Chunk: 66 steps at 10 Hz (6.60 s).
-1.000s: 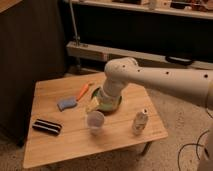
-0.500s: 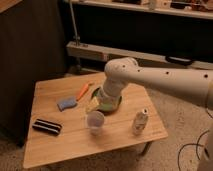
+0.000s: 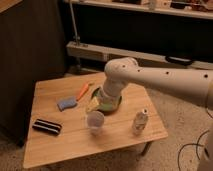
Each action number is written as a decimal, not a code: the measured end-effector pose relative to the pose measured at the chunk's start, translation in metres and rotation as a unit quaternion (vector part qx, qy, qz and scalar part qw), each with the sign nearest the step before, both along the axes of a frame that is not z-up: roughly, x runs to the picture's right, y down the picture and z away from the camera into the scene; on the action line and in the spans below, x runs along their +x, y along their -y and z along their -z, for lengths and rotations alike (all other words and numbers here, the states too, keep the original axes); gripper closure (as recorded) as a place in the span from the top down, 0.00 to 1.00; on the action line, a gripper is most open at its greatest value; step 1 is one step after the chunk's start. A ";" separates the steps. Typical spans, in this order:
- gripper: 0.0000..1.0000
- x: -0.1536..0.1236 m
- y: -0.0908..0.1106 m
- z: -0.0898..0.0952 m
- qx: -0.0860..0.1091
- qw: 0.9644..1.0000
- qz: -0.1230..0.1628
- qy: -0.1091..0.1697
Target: Knock the bottle over
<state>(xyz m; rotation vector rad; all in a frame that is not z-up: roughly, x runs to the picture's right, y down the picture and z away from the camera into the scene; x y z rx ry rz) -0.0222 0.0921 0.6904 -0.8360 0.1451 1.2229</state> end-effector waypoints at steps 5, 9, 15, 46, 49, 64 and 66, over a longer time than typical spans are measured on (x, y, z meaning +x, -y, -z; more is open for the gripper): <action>0.80 0.000 0.001 0.001 0.002 1.000 0.001 0.000; 0.80 -0.011 0.029 0.027 0.046 0.999 0.011 0.005; 0.63 0.021 0.095 0.167 0.159 0.987 -0.035 0.002; 0.26 0.260 -0.072 0.085 0.003 0.879 -0.380 -0.287; 0.26 0.259 -0.090 0.056 -0.013 0.882 -0.357 -0.307; 0.26 0.294 -0.059 -0.010 0.003 0.880 -0.279 -0.384; 0.26 0.279 -0.051 -0.030 0.006 0.887 -0.278 -0.370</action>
